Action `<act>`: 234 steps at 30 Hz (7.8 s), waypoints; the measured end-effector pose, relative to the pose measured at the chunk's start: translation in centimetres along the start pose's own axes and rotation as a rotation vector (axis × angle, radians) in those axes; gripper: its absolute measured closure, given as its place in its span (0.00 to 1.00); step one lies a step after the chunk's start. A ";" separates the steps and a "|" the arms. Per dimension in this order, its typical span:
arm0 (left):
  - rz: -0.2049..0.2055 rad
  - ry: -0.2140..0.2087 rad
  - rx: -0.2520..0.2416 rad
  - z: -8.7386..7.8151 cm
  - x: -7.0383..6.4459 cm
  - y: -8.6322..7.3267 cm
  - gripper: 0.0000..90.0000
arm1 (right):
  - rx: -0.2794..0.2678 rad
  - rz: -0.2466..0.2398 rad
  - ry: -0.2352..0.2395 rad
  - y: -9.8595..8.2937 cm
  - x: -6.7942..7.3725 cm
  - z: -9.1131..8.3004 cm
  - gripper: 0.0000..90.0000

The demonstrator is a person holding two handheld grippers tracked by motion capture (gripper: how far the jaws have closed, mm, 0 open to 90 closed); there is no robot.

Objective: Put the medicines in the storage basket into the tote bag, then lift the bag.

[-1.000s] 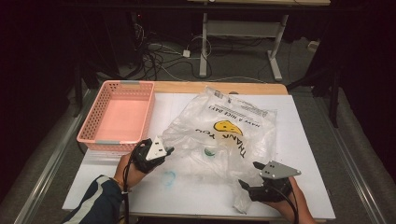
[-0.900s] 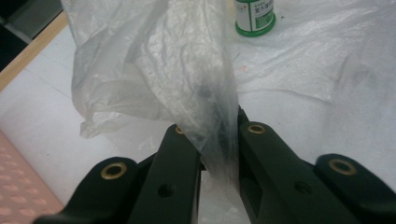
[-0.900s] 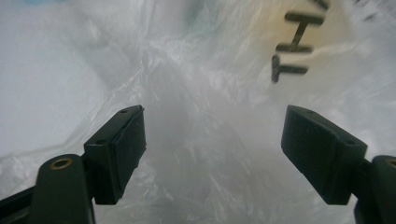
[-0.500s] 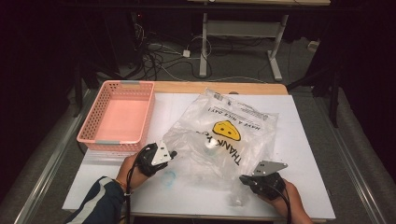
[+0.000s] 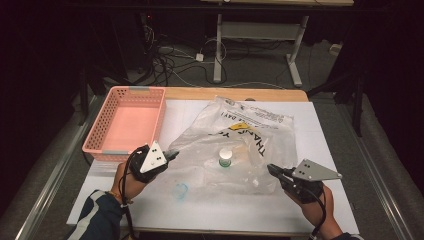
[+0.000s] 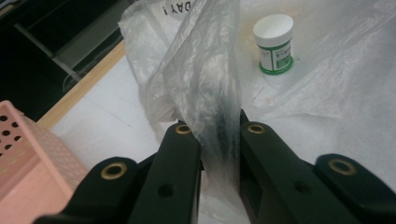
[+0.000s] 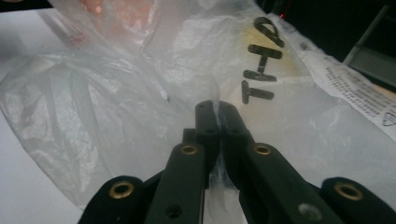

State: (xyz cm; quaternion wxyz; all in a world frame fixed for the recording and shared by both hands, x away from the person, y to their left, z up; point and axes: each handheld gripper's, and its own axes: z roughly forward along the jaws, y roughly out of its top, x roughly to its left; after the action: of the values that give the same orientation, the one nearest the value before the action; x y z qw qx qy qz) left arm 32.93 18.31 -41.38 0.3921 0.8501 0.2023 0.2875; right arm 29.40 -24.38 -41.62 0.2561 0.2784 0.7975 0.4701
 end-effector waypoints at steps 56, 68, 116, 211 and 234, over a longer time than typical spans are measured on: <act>-0.174 0.112 -0.310 2.8 9.3 11.9 0.97 | -0.225 0.102 -0.254 12.9 -10.4 0.9 1.00; -0.227 0.240 -0.191 8.3 12.1 11.7 0.97 | -0.123 0.252 -0.357 10.9 -15.8 4.1 1.00; -0.242 0.273 -0.209 8.2 9.6 13.1 0.42 | -0.059 0.207 -0.497 12.1 -17.0 3.7 1.00; -0.170 0.261 -0.142 9.0 7.2 13.1 0.56 | -0.144 0.020 -0.341 10.7 -6.9 -0.9 0.30; -0.111 0.227 -0.184 4.4 5.1 10.0 0.26 | -0.209 0.010 -0.263 9.9 -4.2 -4.8 0.17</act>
State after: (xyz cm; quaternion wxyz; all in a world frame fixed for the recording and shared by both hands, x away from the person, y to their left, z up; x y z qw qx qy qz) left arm 40.83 12.73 -34.21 0.4582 0.7600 0.2650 0.3770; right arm 31.19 -26.24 -30.14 0.3837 0.3132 0.7024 0.5112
